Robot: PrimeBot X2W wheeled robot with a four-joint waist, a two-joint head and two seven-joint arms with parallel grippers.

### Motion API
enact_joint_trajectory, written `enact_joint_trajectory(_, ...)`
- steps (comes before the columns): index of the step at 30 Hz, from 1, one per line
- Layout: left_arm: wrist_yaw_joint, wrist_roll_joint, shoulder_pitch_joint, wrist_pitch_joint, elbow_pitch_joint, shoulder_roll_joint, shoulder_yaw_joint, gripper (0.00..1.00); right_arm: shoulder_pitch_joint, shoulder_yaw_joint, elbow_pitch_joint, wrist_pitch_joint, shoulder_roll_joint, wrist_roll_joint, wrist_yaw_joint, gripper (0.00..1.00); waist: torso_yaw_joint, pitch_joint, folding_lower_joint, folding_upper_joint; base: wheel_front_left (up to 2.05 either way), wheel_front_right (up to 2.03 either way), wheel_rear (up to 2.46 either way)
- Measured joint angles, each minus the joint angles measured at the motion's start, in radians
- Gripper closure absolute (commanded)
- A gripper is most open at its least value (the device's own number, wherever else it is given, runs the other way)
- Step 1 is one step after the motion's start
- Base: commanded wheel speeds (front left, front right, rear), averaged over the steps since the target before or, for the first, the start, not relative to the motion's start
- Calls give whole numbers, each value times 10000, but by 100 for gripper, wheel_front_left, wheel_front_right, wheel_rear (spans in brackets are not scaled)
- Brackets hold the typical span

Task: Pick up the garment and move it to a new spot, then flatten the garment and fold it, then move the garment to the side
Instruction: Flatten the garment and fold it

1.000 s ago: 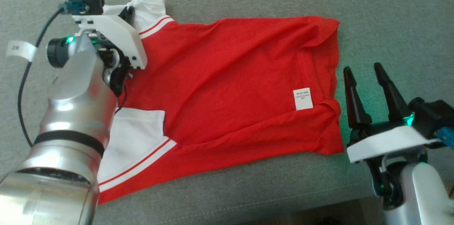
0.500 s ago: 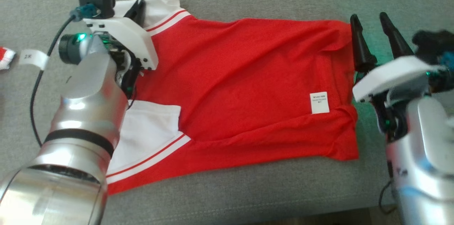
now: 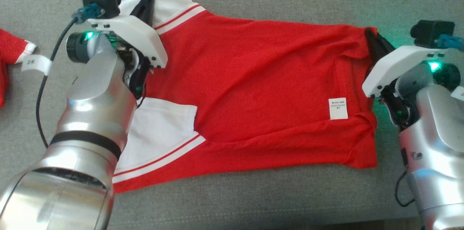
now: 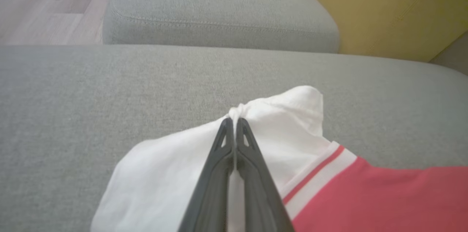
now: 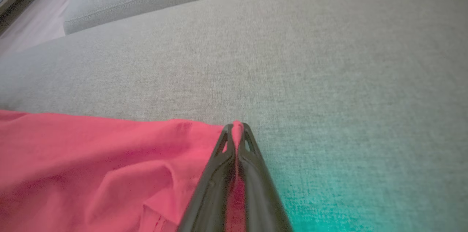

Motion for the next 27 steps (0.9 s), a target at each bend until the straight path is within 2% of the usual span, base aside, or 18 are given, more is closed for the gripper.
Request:
enact_joint_trajectory(5, 4, -134, 19, -77, -639, 65, 261, 100, -32, 226, -196, -546, -311, 182, -2, 100, 84, -145, 0, 0, 0, 0, 0)
enact_joint_trajectory(12, 288, -98, 703, -90, -3078, 431, 980, 100, -229, 614, -930, -978, -709, 460, 0, 100, 224, -384, 0, 0, 0, 0, 0)
enact_joint_trajectory(21, 384, 240, 2675, -90, -5524, 453, 1398, 100, 50, 702, -1290, -1053, -876, 706, -2, 100, 421, -563, 0, 0, 0, 0, 0)
enact_joint_trajectory(27, 608, 708, 5262, -151, -8259, 464, 1561, 100, 1807, 821, -2452, -1126, -991, 982, 0, 100, 464, -708, 0, 0, 0, 0, 0)
